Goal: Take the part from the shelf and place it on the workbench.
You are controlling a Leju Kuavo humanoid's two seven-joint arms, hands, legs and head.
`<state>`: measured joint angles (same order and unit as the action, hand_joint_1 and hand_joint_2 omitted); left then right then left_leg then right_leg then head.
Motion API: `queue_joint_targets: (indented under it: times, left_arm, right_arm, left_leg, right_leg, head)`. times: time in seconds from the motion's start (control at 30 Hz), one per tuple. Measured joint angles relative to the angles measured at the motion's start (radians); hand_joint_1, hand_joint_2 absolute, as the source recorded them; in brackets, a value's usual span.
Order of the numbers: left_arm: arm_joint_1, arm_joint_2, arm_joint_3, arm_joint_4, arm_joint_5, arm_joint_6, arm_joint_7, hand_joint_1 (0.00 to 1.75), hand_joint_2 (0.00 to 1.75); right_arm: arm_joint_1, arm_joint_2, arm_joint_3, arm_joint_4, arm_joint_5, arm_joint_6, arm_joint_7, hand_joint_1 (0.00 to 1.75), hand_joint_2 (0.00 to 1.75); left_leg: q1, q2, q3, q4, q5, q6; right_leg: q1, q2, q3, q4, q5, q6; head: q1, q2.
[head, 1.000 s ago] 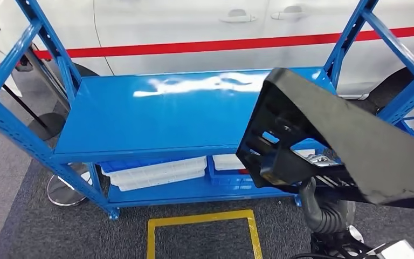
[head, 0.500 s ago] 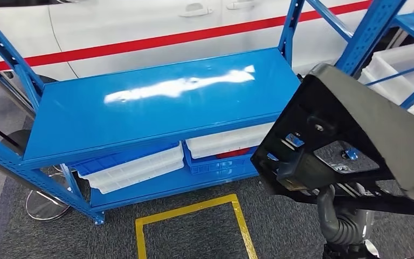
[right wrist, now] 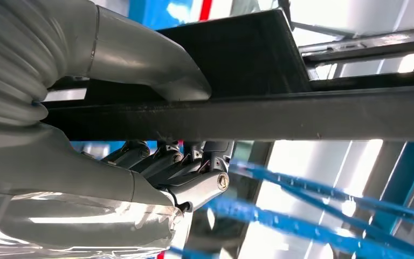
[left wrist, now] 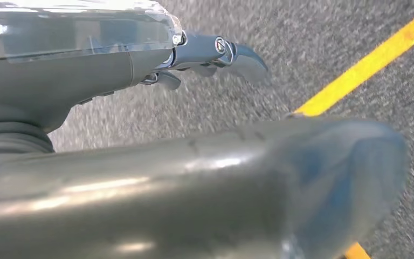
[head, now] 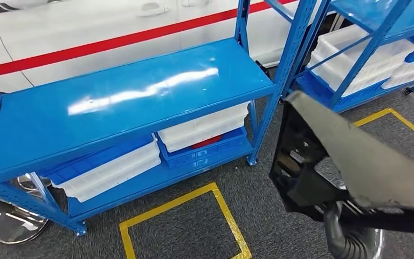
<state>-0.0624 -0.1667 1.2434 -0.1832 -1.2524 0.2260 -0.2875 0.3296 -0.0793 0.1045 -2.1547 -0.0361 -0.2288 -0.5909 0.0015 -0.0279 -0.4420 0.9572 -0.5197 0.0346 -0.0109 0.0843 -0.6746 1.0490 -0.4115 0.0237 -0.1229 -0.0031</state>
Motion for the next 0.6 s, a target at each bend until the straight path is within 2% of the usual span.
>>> queue_joint_targets:
  times: [0.07,0.1,0.13,0.17,0.2,0.27,0.3,0.33,0.37,0.47,0.53,0.57,0.6]
  left_arm:
    - [0.003,-0.001,0.002,0.000,0.004,0.001,0.006,0.00,0.00]
    - [0.005,-0.001,0.003,0.000,0.006,0.002,0.010,0.00,0.00]
    - [0.006,-0.001,0.004,0.000,0.008,0.004,0.014,0.00,0.00]
    - [0.006,-0.001,0.006,0.000,0.011,0.006,0.018,0.00,0.00]
    - [0.005,-0.001,0.009,0.000,0.015,0.007,0.022,0.00,0.00]
    - [0.001,-0.002,0.015,0.000,0.021,0.011,0.026,0.00,0.00]
    - [0.000,-0.003,0.017,0.000,0.023,0.012,0.027,0.00,0.00]
    - [-0.001,-0.003,0.019,-0.001,0.024,0.014,0.027,0.00,0.00]
    - [-0.002,-0.003,0.019,-0.001,0.024,0.014,0.027,0.00,0.00]
    - [-0.002,-0.003,0.019,-0.001,0.024,0.014,0.027,0.00,0.00]
    - [-0.003,-0.004,0.022,-0.001,0.025,0.017,0.028,0.00,0.00]
    - [-0.004,-0.006,0.024,-0.002,0.026,0.019,0.028,0.00,0.00]
    - [-0.005,-0.008,0.027,-0.002,0.030,0.023,0.030,0.00,0.00]
  right_arm:
    - [0.026,0.003,-0.024,-0.009,0.001,-0.003,-0.001,1.75,1.75]
    - [0.038,0.004,-0.035,-0.011,0.000,-0.001,-0.002,1.75,1.75]
    - [0.048,0.006,-0.042,-0.012,0.000,0.003,-0.002,1.75,1.75]
    - [0.058,0.007,-0.049,-0.013,0.000,0.007,-0.003,1.75,1.75]
    - [0.064,0.008,-0.054,-0.013,0.001,0.013,-0.003,1.75,1.75]
    - [0.068,0.011,-0.060,-0.013,0.003,0.020,-0.004,1.75,1.75]
    - [0.069,0.013,-0.061,-0.013,0.005,0.022,-0.004,1.75,1.75]
    - [0.069,0.013,-0.062,-0.013,0.005,0.022,-0.004,1.75,1.75]
    - [0.069,0.014,-0.062,-0.013,0.005,0.022,-0.004,1.75,1.75]
    - [0.069,0.014,-0.062,-0.013,0.005,0.022,-0.004,1.75,1.75]
    - [0.069,0.016,-0.064,-0.014,0.006,0.023,-0.004,1.75,1.75]
    - [0.071,0.019,-0.066,-0.014,0.008,0.025,-0.004,1.75,1.75]
    - [0.071,0.023,-0.068,-0.015,0.014,0.029,-0.003,1.75,1.75]
  left_leg:
    - [0.000,0.031,-0.018,-0.006,0.018,0.008]
    - [-0.001,0.049,-0.028,-0.005,0.025,0.009]
    - [-0.001,0.065,-0.038,-0.003,0.030,0.008]
    - [-0.001,0.082,-0.048,-0.001,0.034,0.006]
    - [-0.001,0.098,-0.057,0.003,0.037,0.003]
    - [0.000,0.126,-0.070,0.013,0.040,-0.005]
    - [-0.001,0.136,-0.072,0.018,0.041,-0.008]
    - [-0.001,0.141,-0.072,0.021,0.041,-0.010]
    - [-0.002,0.143,-0.071,0.023,0.041,-0.011]
    - [-0.002,0.144,-0.072,0.023,0.041,-0.011]
    - [-0.004,0.157,-0.077,0.031,0.042,-0.021]
    - [-0.003,0.167,-0.081,0.036,0.042,-0.030]
    - [-0.001,0.146,-0.090,0.059,0.026,-0.041]
  right_leg:
    - [-0.002,-0.053,-0.035,0.105,-0.097,0.006]
    - [-0.007,-0.067,-0.052,0.174,-0.136,0.011]
    - [-0.011,-0.073,-0.062,0.228,-0.150,0.017]
    - [-0.016,-0.077,-0.059,0.260,-0.142,0.023]
    - [-0.021,-0.082,-0.039,0.255,-0.116,0.028]
    - [-0.030,-0.113,0.052,0.150,-0.068,0.036]
    - [-0.032,-0.132,0.096,0.094,-0.059,0.038]
    - [-0.033,-0.148,0.126,0.054,-0.059,0.039]
    - [-0.033,-0.157,0.139,0.037,-0.062,0.039]
    - [-0.032,-0.160,0.145,0.031,-0.065,0.038]
    - [-0.024,-0.162,0.165,-0.011,-0.086,0.023]
    - [-0.021,-0.156,0.171,-0.032,-0.093,0.009]
    - [-0.018,-0.143,0.169,-0.050,-0.096,-0.009]
  head:
    - [0.001,0.000]
    - [0.002,0.000]
    - [0.002,0.000]
    - [0.002,0.000]
    - [0.002,0.000]
    - [0.002,0.000]
    - [0.002,0.000]
    - [0.002,0.000]
    - [0.002,0.000]
    - [0.002,0.000]
    - [0.001,0.000]
    - [0.001,0.000]
    - [0.001,0.000]
